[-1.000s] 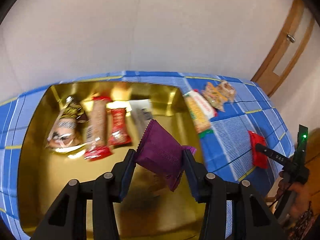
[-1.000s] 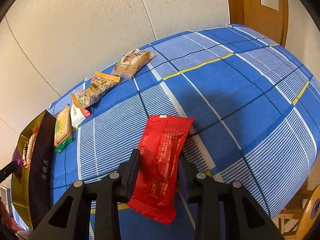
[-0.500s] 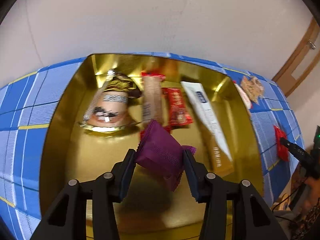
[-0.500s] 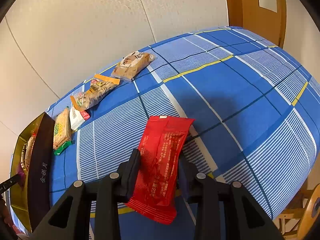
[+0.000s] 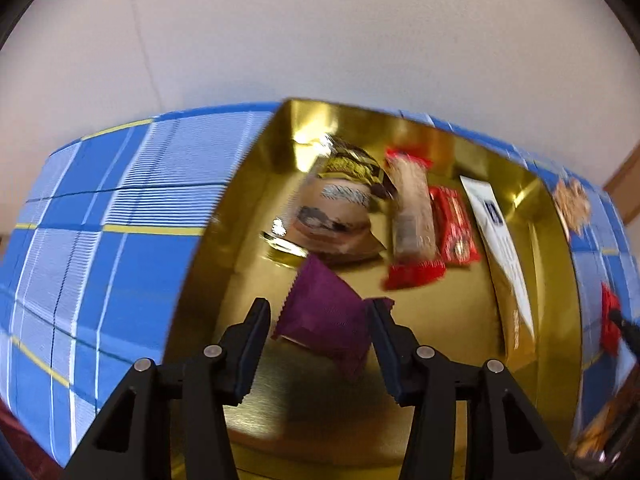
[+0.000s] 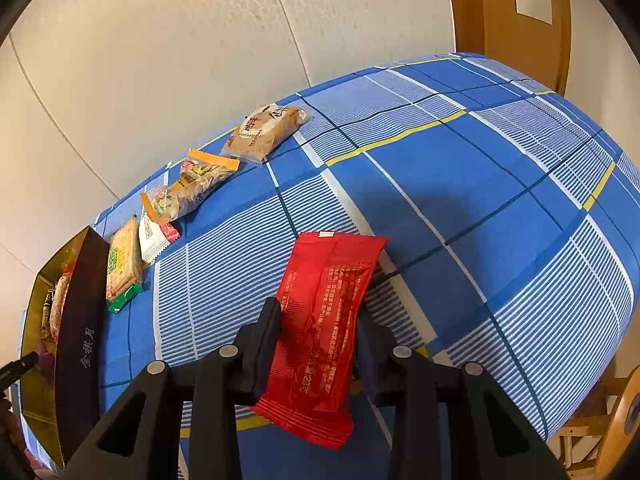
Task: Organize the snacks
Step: 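Carry the purple pouch into the tray and open the left gripper while the right holds the red bag, then carry the red wafer bag into the tray and open the right gripper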
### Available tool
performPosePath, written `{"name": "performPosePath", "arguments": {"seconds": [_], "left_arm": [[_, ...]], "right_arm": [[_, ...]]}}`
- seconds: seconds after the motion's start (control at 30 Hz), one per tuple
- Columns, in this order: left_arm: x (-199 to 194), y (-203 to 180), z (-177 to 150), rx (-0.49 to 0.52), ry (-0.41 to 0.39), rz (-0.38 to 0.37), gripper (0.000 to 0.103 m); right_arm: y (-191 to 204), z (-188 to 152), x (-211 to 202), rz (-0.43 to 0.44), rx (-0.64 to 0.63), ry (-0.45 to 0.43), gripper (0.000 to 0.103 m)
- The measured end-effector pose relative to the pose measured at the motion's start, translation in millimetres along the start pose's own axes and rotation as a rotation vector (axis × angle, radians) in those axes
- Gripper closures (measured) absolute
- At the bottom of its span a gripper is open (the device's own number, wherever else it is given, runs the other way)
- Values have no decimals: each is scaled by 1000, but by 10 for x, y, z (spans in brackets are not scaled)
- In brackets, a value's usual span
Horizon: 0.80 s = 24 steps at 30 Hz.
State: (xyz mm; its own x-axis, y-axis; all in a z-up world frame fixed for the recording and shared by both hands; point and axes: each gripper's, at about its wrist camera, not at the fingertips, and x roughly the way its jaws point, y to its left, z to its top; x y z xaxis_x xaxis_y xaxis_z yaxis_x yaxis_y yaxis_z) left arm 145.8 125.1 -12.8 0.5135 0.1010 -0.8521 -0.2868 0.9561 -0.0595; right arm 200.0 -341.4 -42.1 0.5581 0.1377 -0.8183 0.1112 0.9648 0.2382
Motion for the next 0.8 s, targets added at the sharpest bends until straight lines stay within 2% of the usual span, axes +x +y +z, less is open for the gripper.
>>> {"name": "performPosePath", "arguments": {"seconds": [0.1,0.17,0.23,0.33,0.6,0.67,0.8], "left_arm": [[-138,-7,-1,-48,-74,-6,51],[-180,-93,-13,-46,-101,-51,51],[-161,-248,-24,-6,-96,-88,51],[-71,-458,-70,54,-82,-98,51],[108,-695,-125,98,-55,-128,51],[156,-703,-112,98,-49,-143,51],[217,-739,-111,99,-37,-155,51]], "right_arm": [[12,0,3,-7,-3,1,67],[30,2,4,-17,-7,2,67],[56,0,5,-31,-16,-2,67],[84,-2,9,-46,-29,-5,67],[75,-8,6,-49,-4,-6,67],[56,-20,22,7,43,10,68],[149,-32,-12,57,62,4,68]]}}
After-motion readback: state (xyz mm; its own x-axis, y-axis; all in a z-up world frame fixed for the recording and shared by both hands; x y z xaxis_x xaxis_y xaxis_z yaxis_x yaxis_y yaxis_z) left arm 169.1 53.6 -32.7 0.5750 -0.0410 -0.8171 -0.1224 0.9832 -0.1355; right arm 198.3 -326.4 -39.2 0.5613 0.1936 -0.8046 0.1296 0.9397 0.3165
